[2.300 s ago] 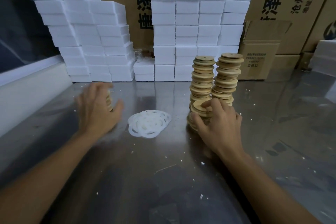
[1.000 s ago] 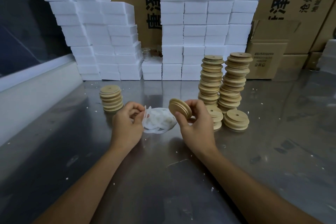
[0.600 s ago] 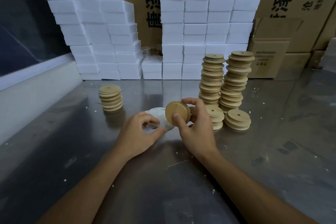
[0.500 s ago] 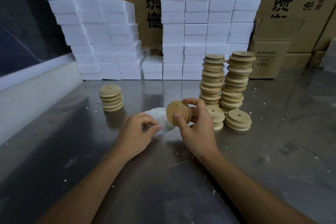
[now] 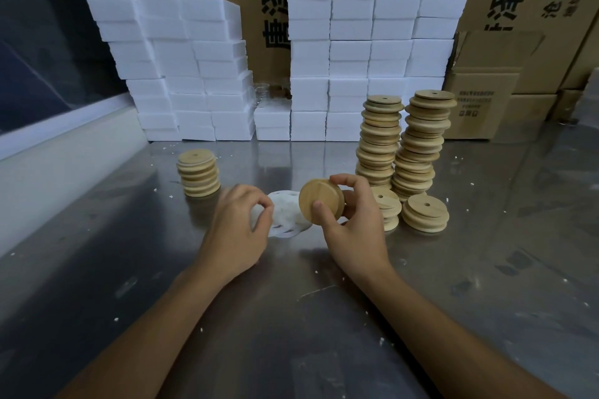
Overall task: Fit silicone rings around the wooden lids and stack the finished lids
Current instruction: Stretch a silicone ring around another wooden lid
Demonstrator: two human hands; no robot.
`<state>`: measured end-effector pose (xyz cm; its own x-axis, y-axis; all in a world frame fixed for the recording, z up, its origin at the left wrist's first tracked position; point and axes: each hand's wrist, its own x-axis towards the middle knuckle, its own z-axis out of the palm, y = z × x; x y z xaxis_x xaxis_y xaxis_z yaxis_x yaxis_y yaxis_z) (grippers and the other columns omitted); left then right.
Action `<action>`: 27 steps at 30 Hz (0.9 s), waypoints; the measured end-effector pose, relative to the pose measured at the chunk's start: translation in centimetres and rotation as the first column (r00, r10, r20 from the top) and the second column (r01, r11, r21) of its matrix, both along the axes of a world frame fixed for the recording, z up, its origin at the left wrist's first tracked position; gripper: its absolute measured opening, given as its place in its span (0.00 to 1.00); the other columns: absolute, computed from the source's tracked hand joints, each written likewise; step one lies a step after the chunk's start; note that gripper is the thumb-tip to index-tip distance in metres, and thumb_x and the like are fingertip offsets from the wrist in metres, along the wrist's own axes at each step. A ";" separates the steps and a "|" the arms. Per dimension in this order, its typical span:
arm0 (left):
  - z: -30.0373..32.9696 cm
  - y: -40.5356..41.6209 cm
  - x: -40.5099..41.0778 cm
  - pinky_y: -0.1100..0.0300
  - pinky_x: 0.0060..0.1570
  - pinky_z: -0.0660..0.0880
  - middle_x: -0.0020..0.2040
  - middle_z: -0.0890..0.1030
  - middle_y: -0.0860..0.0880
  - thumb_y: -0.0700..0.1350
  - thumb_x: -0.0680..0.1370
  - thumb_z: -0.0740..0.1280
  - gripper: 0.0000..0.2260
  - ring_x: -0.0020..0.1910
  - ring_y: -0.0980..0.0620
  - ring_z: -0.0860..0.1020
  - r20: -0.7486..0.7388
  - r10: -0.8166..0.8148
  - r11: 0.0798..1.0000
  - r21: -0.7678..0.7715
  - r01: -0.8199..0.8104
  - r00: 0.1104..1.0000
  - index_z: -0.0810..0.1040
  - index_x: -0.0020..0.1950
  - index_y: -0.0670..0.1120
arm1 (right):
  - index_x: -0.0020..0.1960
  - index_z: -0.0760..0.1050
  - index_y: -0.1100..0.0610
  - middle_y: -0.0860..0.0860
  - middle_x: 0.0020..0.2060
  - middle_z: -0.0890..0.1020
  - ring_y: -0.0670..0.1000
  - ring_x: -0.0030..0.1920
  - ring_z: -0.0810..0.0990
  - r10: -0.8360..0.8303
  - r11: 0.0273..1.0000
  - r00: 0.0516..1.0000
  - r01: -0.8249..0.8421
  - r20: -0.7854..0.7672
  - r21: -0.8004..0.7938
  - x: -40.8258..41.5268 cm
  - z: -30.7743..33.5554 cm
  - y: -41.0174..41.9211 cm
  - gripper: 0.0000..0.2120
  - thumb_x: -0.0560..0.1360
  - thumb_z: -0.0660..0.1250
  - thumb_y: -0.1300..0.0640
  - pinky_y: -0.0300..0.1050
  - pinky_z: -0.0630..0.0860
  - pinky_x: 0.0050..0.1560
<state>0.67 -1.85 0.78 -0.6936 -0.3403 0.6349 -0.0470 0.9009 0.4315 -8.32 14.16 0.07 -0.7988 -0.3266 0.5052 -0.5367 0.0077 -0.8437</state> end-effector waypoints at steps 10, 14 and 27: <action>-0.3 0.0 0.4 0.63 0.38 0.73 0.36 0.81 0.57 0.43 0.73 0.73 0.03 0.36 0.58 0.77 0.140 -0.117 0.993 0.016 0.115 0.983 0.82 0.41 0.50 | 0.58 0.69 0.42 0.48 0.49 0.81 0.48 0.48 0.80 0.001 1.000 1.000 -0.001 0.016 -0.005 -0.1 -0.2 0.0 0.19 0.74 0.72 0.56 0.40 0.77 0.47; -0.2 -0.2 0.6 0.75 0.37 0.69 0.35 0.78 0.60 0.42 0.69 0.76 0.08 0.39 0.63 0.77 0.150 -0.109 0.994 0.039 0.104 0.983 0.83 0.46 0.51 | 0.58 0.69 0.41 0.48 0.50 0.80 0.48 0.49 0.80 0.007 1.000 1.000 -0.007 0.010 0.006 0.0 -0.1 0.1 0.19 0.74 0.73 0.56 0.42 0.78 0.47; 0.2 0.0 0.7 0.75 0.36 0.68 0.35 0.80 0.59 0.44 0.71 0.76 0.09 0.37 0.67 0.76 0.244 -0.119 0.988 0.129 0.090 0.963 0.82 0.49 0.50 | 0.61 0.66 0.42 0.45 0.46 0.79 0.45 0.48 0.79 -0.033 0.999 0.999 0.033 0.033 -0.001 -0.1 -0.1 0.1 0.22 0.74 0.73 0.55 0.42 0.77 0.49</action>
<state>1.41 -1.89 0.98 -0.8606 -0.3185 0.3974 -0.0750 0.8511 0.5196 -8.38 14.26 0.02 -0.8256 -0.2990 0.4784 -0.5077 0.0239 -0.8612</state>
